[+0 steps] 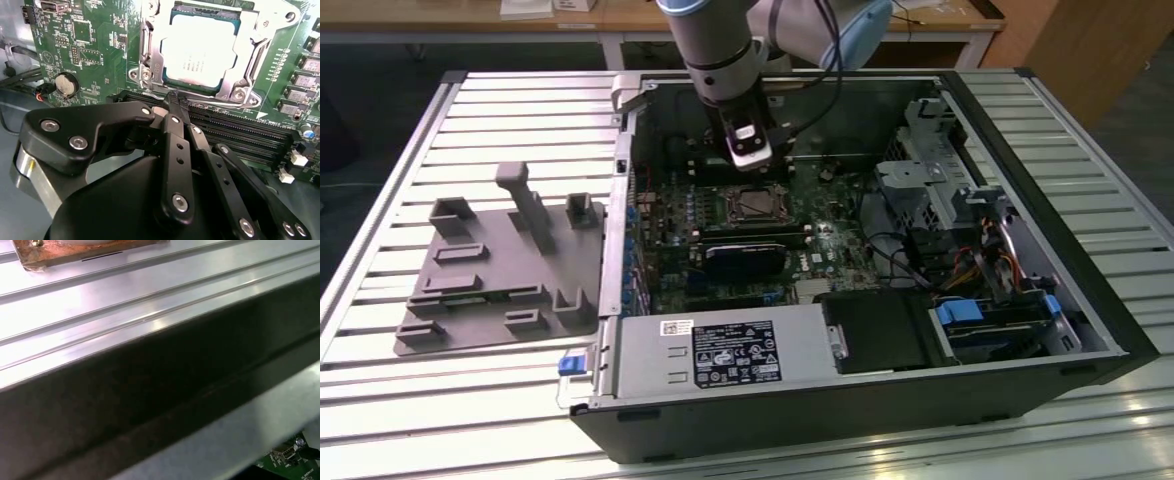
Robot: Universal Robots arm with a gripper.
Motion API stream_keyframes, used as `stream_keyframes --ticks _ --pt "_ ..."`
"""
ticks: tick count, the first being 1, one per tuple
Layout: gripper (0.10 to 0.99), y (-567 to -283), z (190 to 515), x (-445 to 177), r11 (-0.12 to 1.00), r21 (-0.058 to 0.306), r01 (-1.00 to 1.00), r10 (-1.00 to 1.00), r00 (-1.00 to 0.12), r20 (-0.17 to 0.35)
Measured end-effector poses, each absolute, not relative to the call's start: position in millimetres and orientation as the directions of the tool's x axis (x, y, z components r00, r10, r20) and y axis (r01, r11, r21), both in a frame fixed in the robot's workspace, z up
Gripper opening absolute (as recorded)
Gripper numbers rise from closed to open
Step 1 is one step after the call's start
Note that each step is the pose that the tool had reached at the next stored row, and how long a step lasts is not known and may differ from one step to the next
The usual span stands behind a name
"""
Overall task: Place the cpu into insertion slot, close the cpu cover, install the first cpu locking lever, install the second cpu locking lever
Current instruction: 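Install the first cpu locking lever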
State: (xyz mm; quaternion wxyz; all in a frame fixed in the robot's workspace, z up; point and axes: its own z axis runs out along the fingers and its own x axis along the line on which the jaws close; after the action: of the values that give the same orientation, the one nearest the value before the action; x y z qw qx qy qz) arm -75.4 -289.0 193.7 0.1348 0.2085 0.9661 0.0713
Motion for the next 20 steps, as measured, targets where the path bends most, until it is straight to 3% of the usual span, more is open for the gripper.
stream_keyframes --ticks 20 --pt "0.102 -289.0 188.7 -75.6 0.904 0.193 0.381 0.421 -0.874 -0.243"
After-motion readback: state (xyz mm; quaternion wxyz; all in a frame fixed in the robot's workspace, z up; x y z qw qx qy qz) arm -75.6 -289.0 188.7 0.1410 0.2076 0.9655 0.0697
